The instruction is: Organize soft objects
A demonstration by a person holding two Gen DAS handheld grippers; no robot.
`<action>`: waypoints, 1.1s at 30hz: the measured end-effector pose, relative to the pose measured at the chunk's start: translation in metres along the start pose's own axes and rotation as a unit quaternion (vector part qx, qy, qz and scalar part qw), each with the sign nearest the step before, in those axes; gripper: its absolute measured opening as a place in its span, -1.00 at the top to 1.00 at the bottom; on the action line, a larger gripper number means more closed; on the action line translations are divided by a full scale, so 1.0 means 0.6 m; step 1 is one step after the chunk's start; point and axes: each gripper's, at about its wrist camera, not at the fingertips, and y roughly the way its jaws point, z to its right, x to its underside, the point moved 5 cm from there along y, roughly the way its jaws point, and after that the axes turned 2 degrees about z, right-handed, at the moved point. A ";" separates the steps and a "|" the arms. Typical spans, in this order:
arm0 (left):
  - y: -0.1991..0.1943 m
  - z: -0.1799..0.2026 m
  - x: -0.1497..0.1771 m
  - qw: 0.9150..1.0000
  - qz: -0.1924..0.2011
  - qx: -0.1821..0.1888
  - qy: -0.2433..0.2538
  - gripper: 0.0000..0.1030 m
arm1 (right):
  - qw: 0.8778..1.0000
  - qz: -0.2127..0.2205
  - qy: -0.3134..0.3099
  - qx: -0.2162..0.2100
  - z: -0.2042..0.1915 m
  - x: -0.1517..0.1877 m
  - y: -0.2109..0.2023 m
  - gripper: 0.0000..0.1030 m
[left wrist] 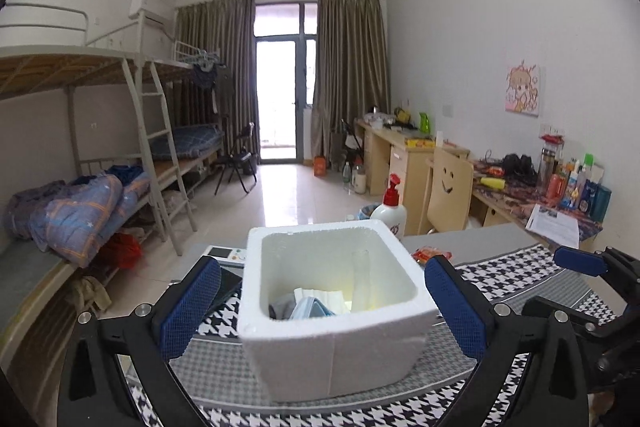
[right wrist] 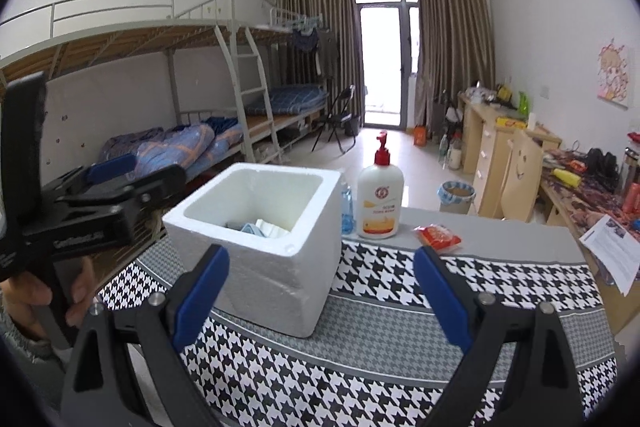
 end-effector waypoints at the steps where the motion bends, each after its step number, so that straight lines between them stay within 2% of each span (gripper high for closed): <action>1: -0.015 -0.001 0.000 1.000 0.006 0.001 -0.002 -0.98 | 1.000 0.008 0.000 0.001 -0.004 0.002 -0.012 -0.85; 10: -0.125 0.025 0.016 0.999 0.048 0.008 -0.005 -0.98 | 0.998 0.063 0.001 0.023 -0.036 0.028 -0.117 -0.90; 17: -0.191 0.029 0.038 0.997 0.080 -0.005 -0.007 -0.98 | 0.994 0.101 0.002 0.049 -0.052 0.050 -0.176 -0.99; 23: -0.213 0.041 0.083 0.996 0.092 -0.003 -0.007 -0.98 | 0.992 0.111 0.003 0.066 -0.059 0.093 -0.195 -1.00; 33: -0.211 0.060 0.162 0.995 0.096 0.015 0.007 -0.98 | 0.991 0.112 -0.017 0.071 -0.071 0.161 -0.187 -1.00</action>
